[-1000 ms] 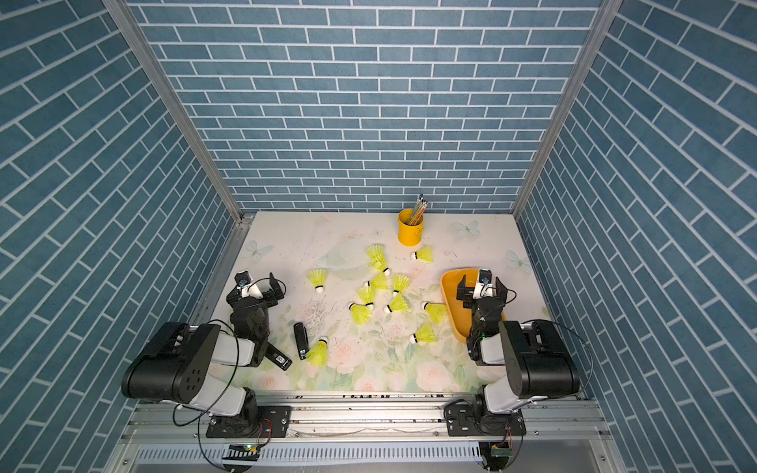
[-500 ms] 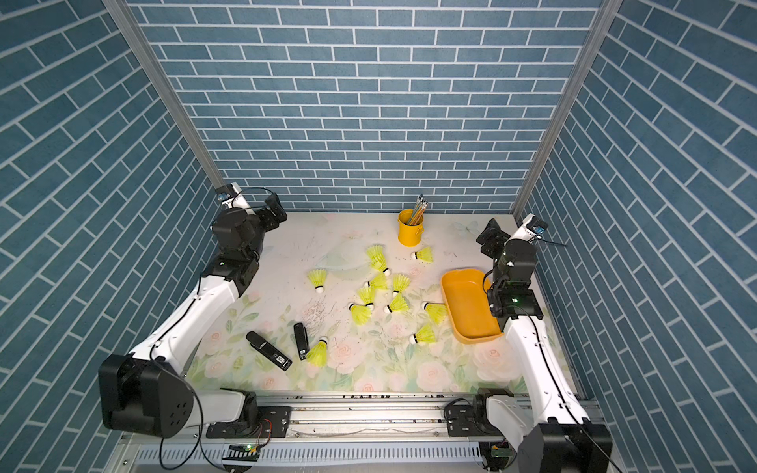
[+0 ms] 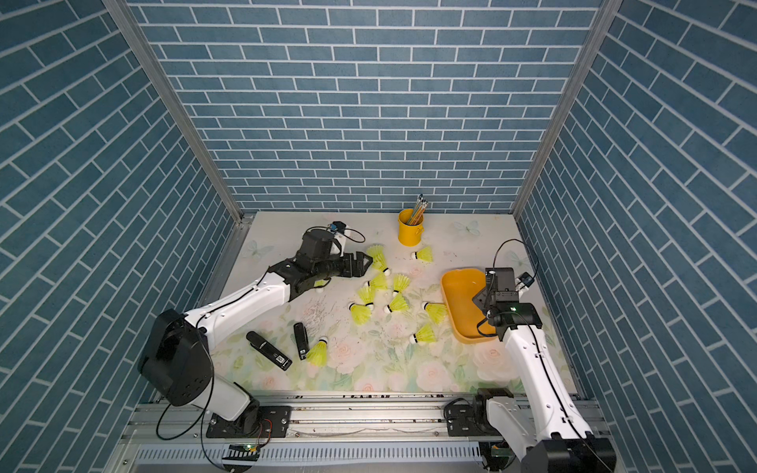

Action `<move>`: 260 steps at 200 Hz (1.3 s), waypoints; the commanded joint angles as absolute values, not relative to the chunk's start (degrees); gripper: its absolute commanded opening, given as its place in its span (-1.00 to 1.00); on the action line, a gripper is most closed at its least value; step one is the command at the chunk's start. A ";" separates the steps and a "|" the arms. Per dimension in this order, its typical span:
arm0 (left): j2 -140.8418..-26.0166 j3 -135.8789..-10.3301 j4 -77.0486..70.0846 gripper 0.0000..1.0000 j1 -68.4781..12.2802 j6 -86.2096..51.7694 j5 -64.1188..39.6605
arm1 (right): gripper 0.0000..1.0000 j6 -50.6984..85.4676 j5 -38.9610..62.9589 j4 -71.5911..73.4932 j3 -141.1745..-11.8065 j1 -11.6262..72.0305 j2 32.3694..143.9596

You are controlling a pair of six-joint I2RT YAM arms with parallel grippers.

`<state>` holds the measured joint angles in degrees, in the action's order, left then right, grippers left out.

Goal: Put the shuttlecocks into the storage box
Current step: Pick up the storage box at the center of the board.

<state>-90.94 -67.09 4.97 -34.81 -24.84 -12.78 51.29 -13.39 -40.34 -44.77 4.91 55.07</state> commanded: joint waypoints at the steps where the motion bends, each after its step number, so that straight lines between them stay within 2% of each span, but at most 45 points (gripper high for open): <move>1: -94.18 -69.60 3.91 0.82 -38.02 -24.92 -14.26 | 0.25 54.43 -8.66 -42.11 -41.33 3.79 55.70; 57: -99.14 -73.65 3.15 0.82 -43.79 -25.02 -14.18 | 0.22 58.65 -4.70 -39.73 -36.23 2.13 56.10; 137: -100.62 -73.47 3.16 0.81 -46.85 -25.18 -13.39 | 0.20 58.35 -12.25 -48.02 -42.63 2.11 51.39; 183: -100.71 -73.04 2.33 0.81 -48.04 -24.47 -15.53 | 0.25 62.35 -9.72 -55.35 -39.01 2.19 43.17; 260: -102.36 -73.60 1.78 0.81 -51.56 -21.63 -21.87 | 0.26 65.29 -6.00 -46.87 -33.62 2.15 47.94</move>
<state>-101.32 -72.51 2.72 -51.00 -23.16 -18.70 62.37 -7.16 -49.98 -34.83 2.33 46.13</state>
